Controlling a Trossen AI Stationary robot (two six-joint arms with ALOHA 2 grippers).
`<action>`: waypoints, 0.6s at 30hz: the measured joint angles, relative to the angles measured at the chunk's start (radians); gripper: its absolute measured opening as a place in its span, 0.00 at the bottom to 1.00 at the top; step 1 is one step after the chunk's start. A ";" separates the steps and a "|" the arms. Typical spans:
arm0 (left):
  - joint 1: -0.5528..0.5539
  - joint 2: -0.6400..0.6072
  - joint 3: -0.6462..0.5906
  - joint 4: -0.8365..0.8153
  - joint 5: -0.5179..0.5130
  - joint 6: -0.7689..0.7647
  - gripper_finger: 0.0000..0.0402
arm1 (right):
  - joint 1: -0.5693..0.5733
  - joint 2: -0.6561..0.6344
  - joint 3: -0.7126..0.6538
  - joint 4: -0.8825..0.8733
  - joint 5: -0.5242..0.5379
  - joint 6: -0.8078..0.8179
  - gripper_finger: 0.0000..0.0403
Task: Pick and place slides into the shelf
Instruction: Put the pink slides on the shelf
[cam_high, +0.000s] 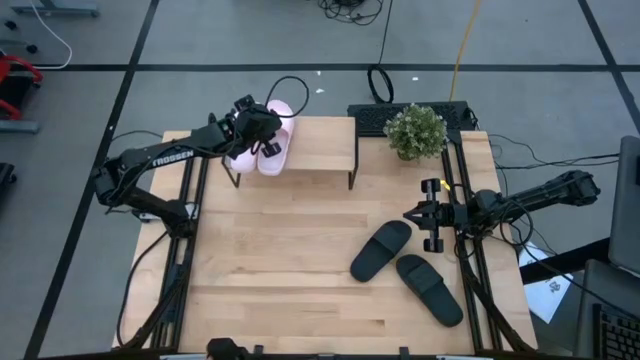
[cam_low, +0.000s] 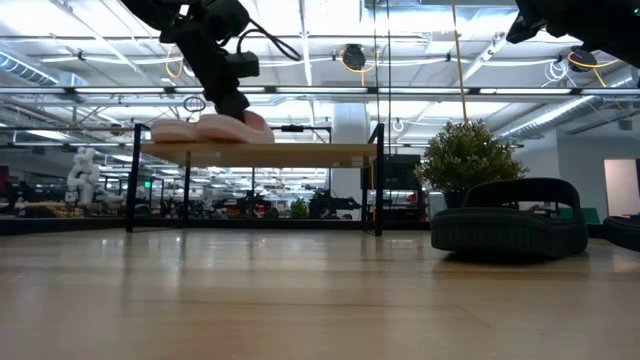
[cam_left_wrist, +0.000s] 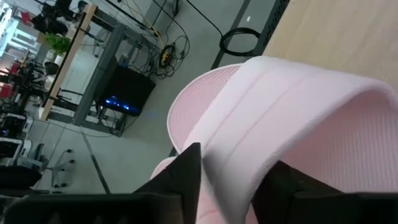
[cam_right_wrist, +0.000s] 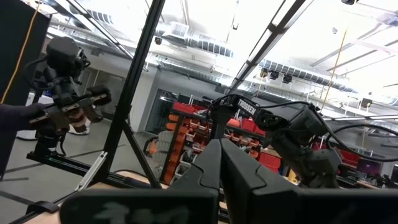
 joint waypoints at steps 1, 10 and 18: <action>0.001 0.000 0.000 0.000 0.002 0.000 0.33 | 0.000 0.000 0.000 0.000 0.000 0.000 0.00; 0.014 0.001 0.000 0.006 0.002 -0.037 0.43 | 0.000 0.000 0.000 0.001 0.000 0.018 0.00; 0.028 0.001 0.000 0.045 0.002 -0.096 0.44 | 0.000 0.000 0.000 0.000 0.000 0.018 0.00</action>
